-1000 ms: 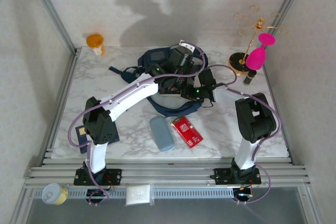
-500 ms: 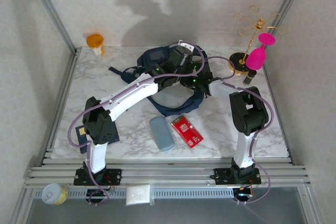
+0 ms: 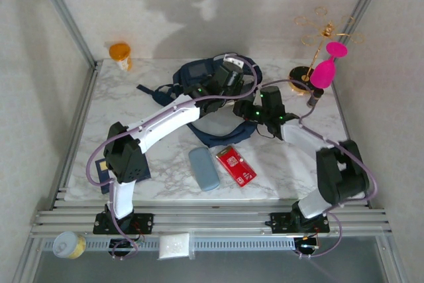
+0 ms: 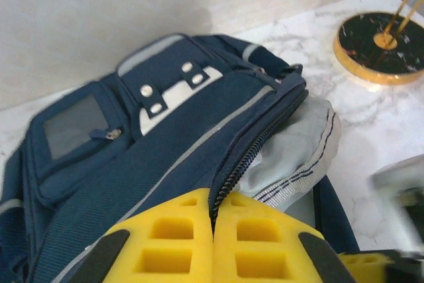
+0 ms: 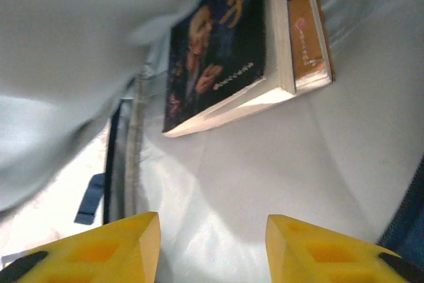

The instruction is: Pack books, pencil case, and school supplies into a backpack

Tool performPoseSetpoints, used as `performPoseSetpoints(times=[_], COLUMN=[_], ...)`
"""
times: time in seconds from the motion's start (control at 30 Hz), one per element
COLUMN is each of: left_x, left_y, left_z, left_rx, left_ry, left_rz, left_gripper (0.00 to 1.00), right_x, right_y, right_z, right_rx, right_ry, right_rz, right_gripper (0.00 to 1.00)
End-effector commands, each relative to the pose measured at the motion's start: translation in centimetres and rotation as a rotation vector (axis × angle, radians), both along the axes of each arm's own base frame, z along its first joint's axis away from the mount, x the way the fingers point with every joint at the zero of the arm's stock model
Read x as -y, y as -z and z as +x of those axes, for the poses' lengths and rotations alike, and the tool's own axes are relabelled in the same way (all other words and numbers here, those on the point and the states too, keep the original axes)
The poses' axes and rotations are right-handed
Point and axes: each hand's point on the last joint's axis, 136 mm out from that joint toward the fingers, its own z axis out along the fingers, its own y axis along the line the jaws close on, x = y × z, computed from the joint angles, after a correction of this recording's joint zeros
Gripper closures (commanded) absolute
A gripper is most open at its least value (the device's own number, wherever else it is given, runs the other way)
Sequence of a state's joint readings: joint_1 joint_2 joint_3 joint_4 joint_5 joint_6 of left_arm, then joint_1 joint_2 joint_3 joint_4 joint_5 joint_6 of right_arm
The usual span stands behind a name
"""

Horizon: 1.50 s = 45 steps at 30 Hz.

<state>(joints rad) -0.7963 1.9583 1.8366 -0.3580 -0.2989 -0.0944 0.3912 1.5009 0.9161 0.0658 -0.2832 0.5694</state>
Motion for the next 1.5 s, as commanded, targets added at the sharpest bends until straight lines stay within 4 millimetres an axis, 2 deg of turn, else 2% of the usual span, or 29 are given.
performPoseSetpoints(times=[0.0,0.1,0.13,0.2,0.3,0.37,0.4,0.47,0.5,0.57,0.63,0.73,0.8,0.9,1.0,1.07,1.27,1.37,1.47], left_x=[-1.2,-1.2,-1.2,-1.7,-4.8,-8.4,-11.0,-16.9,-20.4,-27.2,-32.7,-39.1,-42.2,-46.0,-48.3,-48.9,-49.9,-49.5,-48.0], left_y=[-1.4,0.6,1.2,1.9,2.0,2.1,2.6,4.5,5.8,8.7,10.7,13.4,15.2,17.1,18.6,19.7,22.3,23.5,24.4], left_z=[-0.7,-2.2,-3.0,-4.3,-6.1,-6.8,-7.0,-7.5,-7.9,-9.4,-11.4,-14.6,-16.4,-19.4,-21.9,-22.8,-24.4,-23.8,-22.5], left_rx=[-0.024,-0.133,-0.172,-0.24,-0.313,-0.313,-0.31,-0.3,-0.286,-0.31,-0.312,-0.281,-0.289,-0.302,-0.303,-0.322,-0.389,-0.426,-0.464], left_ry=[-0.017,0.023,0.048,0.098,0.095,0.012,-0.08,-0.295,-0.425,-0.673,-0.861,-1.105,-1.218,-1.384,-1.513,-1.554,-1.605,-1.561,-1.467], left_rz=[-0.128,-0.22,-0.254,-0.34,-0.52,-0.6,-0.613,-0.595,-0.562,-0.528,-0.517,-0.564,-0.608,-0.572,-0.54,-0.554,-0.495,-0.544,-0.612], left_gripper=[1.0,0.98,0.92,0.71,0.59,0.47,0.42,0.35,0.31,0.28,0.24,0.05,0.02,0.0,0.0,0.01,0.01,0.01,0.01], right_x=[2.7,4.7,5.2,5.9,5.2,4.0,3.1,1.1,-0.2,-2.9,-6.0,-11.3,-13.9,-17.0,-19.1,-19.9,-20.0,-19.9,-19.5], right_y=[-0.6,-2.7,-3.5,-4.5,-5.2,-5.2,-5.0,-4.5,-4.0,-3.4,-2.9,-2.4,-1.4,0.2,1.6,2.2,3.9,4.3,4.6], right_z=[-2.3,-3.8,-4.3,-5.0,-5.9,-6.2,-6.4,-6.5,-6.5,-6.8,-7.1,-8.2,-8.7,-9.7,-10.5,-10.7,-10.6,-10.5,-10.2], right_rx=[-0.011,0.02,0.038,0.059,0.054,0.048,0.046,0.037,0.025,0.011,0.012,0.025,0.016,-0.007,-0.012,-0.026,-0.057,-0.058,-0.061], right_ry=[0.048,0.108,0.124,0.136,0.062,0.007,-0.023,-0.075,-0.101,-0.167,-0.22,-0.339,-0.394,-0.465,-0.506,-0.519,-0.517,-0.514,-0.498], right_rz=[-0.088,-0.121,-0.127,-0.142,-0.151,-0.152,-0.15,-0.151,-0.154,-0.141,-0.121,-0.09,-0.096,-0.1,-0.119,-0.105,-0.125,-0.14,-0.165], right_gripper=[0.51,0.49,0.48,0.45,0.42,0.4,0.39,0.37,0.37,0.35,0.32,0.27,0.24,0.19,0.14,0.11,0.05,0.03,0.02])
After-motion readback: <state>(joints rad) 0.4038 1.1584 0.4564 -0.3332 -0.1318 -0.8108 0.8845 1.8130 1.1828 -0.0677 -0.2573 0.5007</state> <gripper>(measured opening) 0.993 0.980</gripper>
